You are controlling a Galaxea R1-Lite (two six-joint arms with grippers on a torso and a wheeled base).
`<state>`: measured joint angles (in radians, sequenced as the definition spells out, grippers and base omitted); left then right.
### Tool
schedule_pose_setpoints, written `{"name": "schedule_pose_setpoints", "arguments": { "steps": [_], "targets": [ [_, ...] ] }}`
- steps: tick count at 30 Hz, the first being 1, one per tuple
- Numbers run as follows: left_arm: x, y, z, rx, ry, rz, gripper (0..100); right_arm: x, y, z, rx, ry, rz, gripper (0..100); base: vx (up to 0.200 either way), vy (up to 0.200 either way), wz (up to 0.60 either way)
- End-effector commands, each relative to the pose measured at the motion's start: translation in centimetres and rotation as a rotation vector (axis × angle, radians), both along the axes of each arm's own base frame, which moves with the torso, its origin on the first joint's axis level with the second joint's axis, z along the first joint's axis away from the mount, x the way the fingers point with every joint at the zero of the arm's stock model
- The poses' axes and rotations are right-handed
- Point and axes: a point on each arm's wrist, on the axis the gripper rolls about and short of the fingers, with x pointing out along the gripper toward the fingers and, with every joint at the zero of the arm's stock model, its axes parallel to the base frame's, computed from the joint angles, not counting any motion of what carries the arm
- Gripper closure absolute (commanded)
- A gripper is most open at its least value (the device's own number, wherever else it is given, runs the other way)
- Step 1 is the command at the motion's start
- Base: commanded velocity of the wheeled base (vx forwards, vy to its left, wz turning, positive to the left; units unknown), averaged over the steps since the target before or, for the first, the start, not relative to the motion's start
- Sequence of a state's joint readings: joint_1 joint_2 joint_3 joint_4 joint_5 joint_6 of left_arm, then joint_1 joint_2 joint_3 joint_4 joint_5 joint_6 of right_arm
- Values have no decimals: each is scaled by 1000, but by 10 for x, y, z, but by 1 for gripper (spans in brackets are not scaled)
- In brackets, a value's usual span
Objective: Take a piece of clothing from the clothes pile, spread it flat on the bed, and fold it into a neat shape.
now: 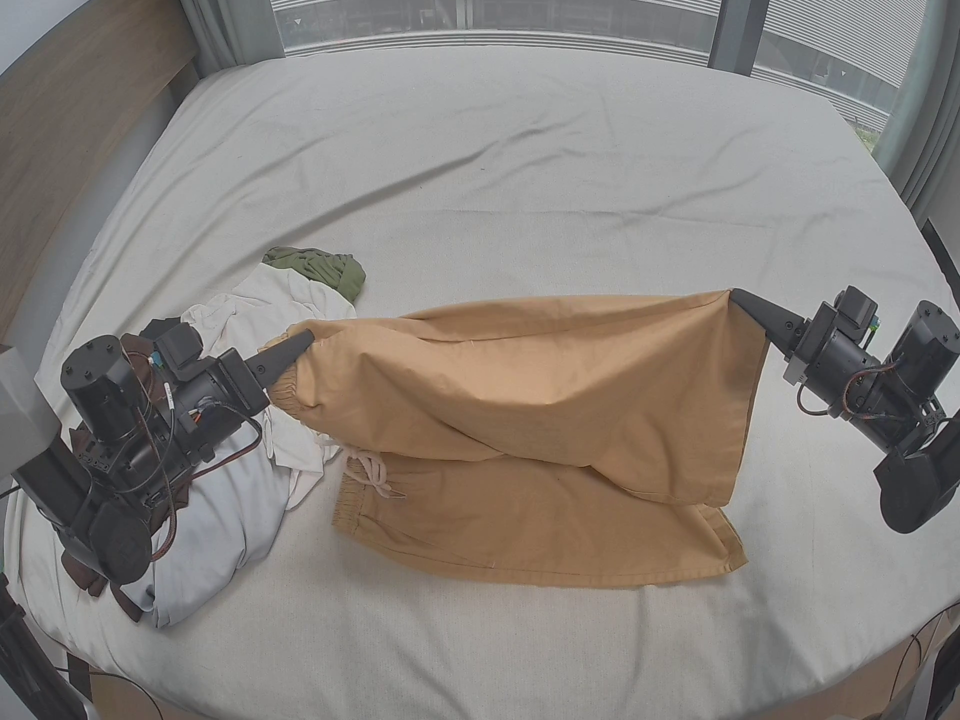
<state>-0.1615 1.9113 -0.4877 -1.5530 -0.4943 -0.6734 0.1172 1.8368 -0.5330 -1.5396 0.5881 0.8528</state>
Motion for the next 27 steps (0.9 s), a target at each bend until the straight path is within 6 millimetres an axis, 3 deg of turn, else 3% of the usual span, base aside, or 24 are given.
{"name": "schedule_pose_setpoints", "arguments": {
  "steps": [1,13,27],
  "targets": [
    [-2,0,4,-1,-14,1,100,0,-4,4,1,-13,-7,100,0,0,0],
    [-5,-1,10,17,-54,-3,100,-15,-4,32,18,-108,3,100,0,0,0],
    [3,4,14,17,-83,27,100,-5,-15,26,14,-91,-42,100,0,0,0]
  ]
}}
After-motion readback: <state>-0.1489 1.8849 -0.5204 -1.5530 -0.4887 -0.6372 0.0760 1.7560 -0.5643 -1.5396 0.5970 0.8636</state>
